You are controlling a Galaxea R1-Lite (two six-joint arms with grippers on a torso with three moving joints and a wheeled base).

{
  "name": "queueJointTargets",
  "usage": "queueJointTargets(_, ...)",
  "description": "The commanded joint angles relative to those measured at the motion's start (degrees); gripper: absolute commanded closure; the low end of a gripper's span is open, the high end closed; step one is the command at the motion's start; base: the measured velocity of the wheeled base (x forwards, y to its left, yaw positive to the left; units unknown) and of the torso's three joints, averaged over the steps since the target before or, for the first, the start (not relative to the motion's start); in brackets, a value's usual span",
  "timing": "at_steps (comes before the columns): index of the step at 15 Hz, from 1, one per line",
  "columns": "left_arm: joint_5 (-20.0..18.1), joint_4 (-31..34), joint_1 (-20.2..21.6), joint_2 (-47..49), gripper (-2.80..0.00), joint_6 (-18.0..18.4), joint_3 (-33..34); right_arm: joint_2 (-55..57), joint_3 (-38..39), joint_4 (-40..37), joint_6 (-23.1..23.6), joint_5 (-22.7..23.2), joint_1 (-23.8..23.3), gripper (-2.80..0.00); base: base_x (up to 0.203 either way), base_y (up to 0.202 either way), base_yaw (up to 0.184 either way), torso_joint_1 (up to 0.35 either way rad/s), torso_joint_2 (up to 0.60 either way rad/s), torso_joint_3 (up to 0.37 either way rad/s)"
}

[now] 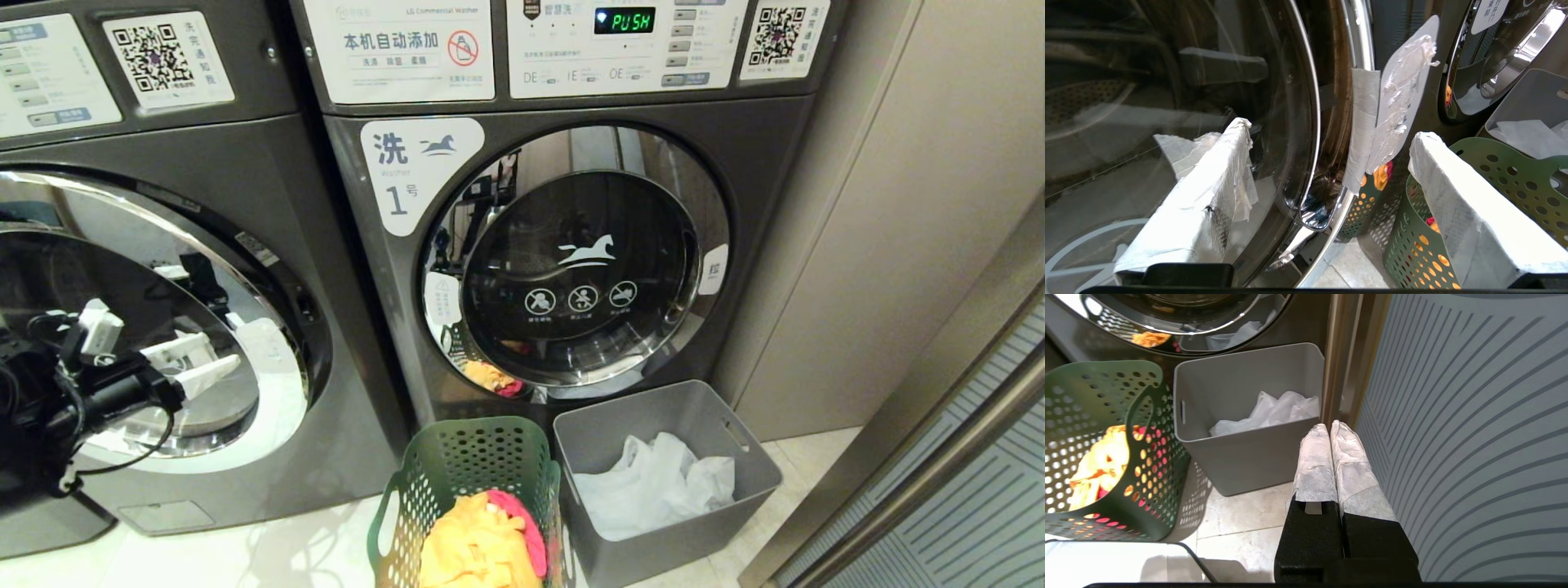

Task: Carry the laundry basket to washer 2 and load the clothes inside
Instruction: Open the lid of the washing machine

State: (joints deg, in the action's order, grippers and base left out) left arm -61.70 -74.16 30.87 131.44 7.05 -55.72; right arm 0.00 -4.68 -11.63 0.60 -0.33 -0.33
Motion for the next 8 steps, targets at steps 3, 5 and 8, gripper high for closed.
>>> queueJointTargets(3,1.04,0.17,1.65,-16.72,-2.8,0.32,7.59,0.0,0.02,-0.06,0.02,0.04,-0.02,0.0,0.0,0.0,0.0,0.0,0.0,0.0)
queueJointTargets(5,4.89,3.78,3.16,-30.4,-2.8,-0.09,10.12,0.02,0.02,-0.06,0.02,0.04,0.02,0.0,0.0,0.0,0.0,0.0,0.0,0.0)
queueJointTargets(8,15.21,14.25,8.16,-54.05,-2.8,-5.93,9.49,0.0,0.02,-0.06,0.02,-0.02,-0.02,0.0,0.0,0.0,0.0,0.0,0.0,0.0)
